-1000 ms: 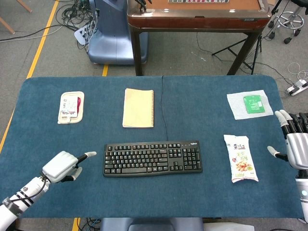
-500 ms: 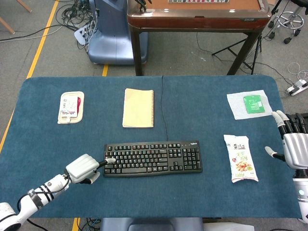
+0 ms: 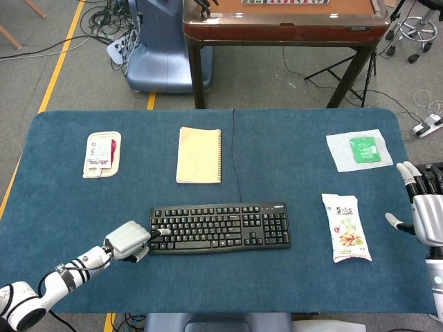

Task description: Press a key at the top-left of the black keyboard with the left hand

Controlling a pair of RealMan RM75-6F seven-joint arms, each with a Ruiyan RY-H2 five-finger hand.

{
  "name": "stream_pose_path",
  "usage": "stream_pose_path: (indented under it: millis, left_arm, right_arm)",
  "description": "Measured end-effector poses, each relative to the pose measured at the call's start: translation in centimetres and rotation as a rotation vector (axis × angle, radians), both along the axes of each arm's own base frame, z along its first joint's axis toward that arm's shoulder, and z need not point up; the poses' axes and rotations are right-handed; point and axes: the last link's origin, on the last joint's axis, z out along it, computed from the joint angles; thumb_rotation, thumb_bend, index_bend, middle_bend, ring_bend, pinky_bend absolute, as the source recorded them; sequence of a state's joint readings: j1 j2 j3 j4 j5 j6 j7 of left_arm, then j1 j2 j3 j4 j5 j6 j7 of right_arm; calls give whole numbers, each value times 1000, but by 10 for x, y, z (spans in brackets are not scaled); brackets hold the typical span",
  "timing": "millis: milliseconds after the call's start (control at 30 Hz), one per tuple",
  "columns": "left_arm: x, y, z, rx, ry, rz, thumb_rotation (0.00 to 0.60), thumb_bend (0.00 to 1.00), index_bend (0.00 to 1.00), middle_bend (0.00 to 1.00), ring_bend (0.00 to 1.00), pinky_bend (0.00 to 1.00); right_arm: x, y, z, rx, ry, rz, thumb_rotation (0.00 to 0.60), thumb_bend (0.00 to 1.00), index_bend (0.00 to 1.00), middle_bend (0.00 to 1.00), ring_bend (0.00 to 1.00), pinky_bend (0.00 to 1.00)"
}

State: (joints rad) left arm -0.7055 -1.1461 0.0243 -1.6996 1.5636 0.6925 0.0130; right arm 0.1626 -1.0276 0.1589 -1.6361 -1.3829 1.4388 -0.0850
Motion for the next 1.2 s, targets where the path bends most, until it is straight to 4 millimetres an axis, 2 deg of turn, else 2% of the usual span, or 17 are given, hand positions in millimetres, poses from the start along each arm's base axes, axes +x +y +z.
stream_pose_path:
  millis: [300, 1200]
  left_arm:
    - [-9, 1, -6, 3, 37, 31, 600, 585, 141, 1000, 1000, 1000]
    - [-16, 4, -14, -3, 86, 49, 600, 585, 144, 1000, 1000, 1000]
  right_arm:
    - [-2, 3, 1, -7, -3, 1, 600, 24, 9, 77, 97, 37]
    - [-7, 7, 3, -22, -2, -10, 600, 23, 8, 77, 97, 37]
